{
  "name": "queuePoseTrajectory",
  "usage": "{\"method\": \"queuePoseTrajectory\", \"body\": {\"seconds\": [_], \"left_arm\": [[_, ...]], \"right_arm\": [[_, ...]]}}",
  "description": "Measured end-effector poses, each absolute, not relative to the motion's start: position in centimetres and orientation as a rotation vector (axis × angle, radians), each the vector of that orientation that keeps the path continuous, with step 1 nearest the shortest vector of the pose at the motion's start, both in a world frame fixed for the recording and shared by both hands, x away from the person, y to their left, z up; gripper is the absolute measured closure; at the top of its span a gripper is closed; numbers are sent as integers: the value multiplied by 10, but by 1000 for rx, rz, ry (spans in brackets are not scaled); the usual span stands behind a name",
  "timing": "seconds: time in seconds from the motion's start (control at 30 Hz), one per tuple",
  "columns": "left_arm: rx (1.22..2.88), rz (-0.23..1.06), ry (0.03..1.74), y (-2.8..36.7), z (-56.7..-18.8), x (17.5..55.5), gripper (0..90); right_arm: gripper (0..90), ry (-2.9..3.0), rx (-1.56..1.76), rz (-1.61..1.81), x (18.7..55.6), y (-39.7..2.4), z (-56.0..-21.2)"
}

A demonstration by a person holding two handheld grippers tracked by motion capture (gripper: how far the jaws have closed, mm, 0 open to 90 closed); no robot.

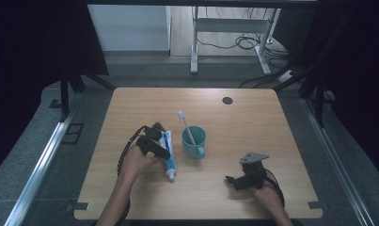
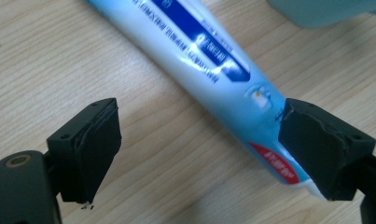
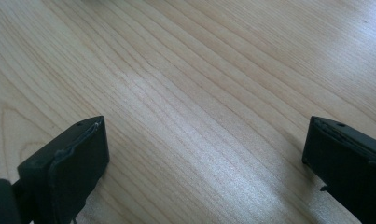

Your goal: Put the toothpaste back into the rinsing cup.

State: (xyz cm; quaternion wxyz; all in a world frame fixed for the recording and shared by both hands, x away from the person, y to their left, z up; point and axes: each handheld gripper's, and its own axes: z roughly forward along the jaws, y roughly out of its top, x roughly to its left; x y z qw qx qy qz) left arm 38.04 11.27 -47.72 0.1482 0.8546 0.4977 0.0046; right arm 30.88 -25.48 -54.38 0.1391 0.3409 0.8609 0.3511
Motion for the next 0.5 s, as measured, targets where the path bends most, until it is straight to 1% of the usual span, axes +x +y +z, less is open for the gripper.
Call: {"method": "queuePoseTrajectory", "body": {"seconds": [0.27, 0.5], "left_arm": [[2479, -2, 1449, 95, -482, 388, 133], [2476, -6, 1492, 89, -491, 392, 134]], "right_arm": [[1, 2488, 985, 1015, 309, -255, -544], [1, 2488, 986, 1016, 309, -255, -544]]}}
